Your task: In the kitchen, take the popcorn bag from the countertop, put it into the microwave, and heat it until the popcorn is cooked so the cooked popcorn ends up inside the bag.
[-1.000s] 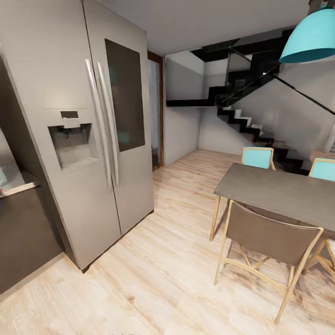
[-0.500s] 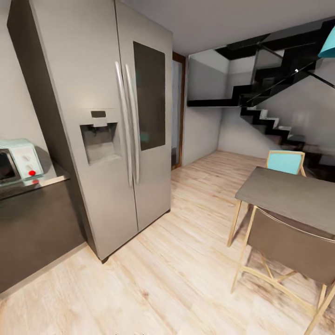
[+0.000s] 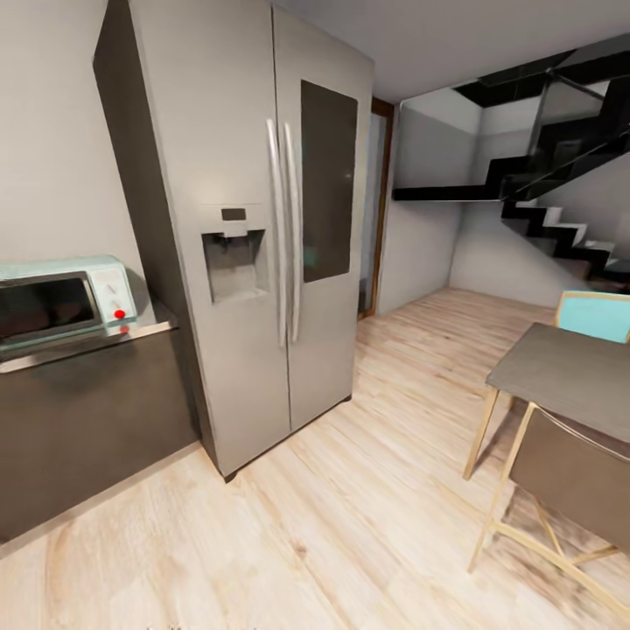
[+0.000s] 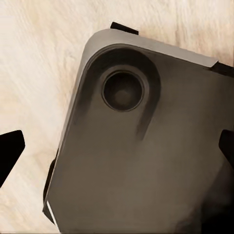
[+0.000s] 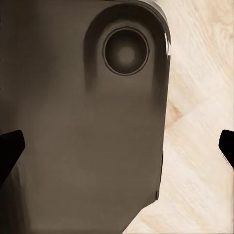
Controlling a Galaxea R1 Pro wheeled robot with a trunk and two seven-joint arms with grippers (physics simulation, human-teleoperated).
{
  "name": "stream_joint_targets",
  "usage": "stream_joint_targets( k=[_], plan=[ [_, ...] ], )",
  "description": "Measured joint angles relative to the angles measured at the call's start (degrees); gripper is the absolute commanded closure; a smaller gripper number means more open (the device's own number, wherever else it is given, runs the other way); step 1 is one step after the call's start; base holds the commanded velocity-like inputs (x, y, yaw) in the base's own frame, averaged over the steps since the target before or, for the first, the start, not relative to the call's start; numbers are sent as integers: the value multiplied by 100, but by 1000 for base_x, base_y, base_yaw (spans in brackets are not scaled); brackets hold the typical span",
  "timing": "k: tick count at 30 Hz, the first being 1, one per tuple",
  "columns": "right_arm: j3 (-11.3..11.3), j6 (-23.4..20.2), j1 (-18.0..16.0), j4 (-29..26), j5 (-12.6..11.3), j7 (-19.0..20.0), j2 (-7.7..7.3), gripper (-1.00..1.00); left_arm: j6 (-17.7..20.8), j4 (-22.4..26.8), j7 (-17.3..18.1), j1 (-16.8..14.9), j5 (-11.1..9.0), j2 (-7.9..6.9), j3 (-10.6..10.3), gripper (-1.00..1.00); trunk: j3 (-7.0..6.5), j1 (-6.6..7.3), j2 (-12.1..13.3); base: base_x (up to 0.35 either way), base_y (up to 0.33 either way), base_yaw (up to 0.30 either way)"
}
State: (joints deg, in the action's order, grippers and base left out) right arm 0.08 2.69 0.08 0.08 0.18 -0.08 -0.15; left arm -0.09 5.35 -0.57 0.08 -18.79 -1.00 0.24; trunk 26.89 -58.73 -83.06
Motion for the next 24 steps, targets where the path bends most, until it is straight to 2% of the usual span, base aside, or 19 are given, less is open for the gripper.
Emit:
stream_joint_targets(
  k=[3,4,5,24],
  plan=[
    [0,0,0,0,-7,0,-1,-100,-7,-36,12,0,-747,-124,-21,-100,0,0,0,0,0,277],
    [3,0,0,0,-5,0,-2,-100,-11,-43,14,0,-950,-133,-33,-100,0,0,0,0,0,277],
    [7,0,0,0,-1,0,-2,-100,-14,-46,16,0,-1052,-136,-44,-100,0,0,0,0,0,277],
    [2,0,0,0,-10,0,-2,-100,-15,-50,17,0,-1146,-120,-69,-100,0,0,0,0,0,277]
  ],
)
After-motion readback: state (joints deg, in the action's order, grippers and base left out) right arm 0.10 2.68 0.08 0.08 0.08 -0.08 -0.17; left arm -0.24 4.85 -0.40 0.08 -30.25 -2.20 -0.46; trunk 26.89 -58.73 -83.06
